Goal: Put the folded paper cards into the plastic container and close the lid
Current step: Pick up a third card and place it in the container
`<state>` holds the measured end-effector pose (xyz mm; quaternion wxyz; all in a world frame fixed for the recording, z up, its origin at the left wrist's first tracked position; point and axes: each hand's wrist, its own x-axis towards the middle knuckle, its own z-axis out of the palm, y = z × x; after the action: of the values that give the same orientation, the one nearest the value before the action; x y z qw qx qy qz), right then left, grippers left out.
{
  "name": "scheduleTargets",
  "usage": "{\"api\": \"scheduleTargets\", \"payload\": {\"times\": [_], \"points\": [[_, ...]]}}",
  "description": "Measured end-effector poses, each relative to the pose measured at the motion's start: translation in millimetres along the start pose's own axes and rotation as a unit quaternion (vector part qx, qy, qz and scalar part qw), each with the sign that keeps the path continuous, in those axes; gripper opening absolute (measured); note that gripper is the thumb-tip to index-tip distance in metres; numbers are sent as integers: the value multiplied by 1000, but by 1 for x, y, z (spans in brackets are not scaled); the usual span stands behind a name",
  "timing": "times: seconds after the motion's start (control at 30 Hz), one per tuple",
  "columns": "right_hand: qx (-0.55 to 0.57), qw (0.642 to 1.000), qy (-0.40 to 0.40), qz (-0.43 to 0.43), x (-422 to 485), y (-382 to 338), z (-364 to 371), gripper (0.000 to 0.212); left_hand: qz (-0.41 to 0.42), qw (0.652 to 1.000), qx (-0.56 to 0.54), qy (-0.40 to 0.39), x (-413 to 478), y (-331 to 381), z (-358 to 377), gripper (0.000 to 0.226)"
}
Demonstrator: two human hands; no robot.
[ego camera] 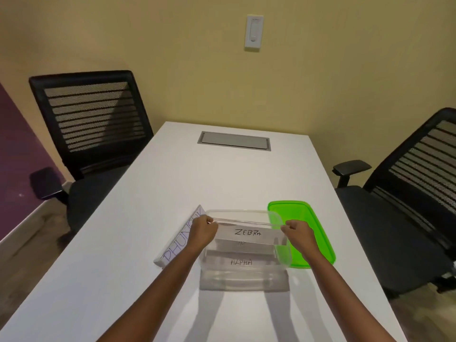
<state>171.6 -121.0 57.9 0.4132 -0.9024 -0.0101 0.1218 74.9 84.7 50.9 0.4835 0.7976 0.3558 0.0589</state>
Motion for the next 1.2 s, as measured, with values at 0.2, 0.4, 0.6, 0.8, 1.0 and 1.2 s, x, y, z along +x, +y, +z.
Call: {"api": "scheduleTargets", "payload": {"times": [0.2,0.4,0.6,0.8,1.0,1.2], "points": [[-5,1000,-24,4,11,0,17,40,-79,996,36,-29,7,0,18,47],[-56,998,-42,2,19,-2,36,43,-121,990,51,-53,10,5,36,54],[-84,993,-77,35,26,1,57,40,-153,985,51,-64,20,2,50,57],[-73,992,-85,50,33,11,73,32,-167,982,66,-60,27,0,58,55],[-82,994,-63,33,30,14,79,39,-182,981,46,-57,28,-3,62,64],[-110,991,-69,21,23,11,78,41,-167,983,17,-73,20,1,57,67]]}}
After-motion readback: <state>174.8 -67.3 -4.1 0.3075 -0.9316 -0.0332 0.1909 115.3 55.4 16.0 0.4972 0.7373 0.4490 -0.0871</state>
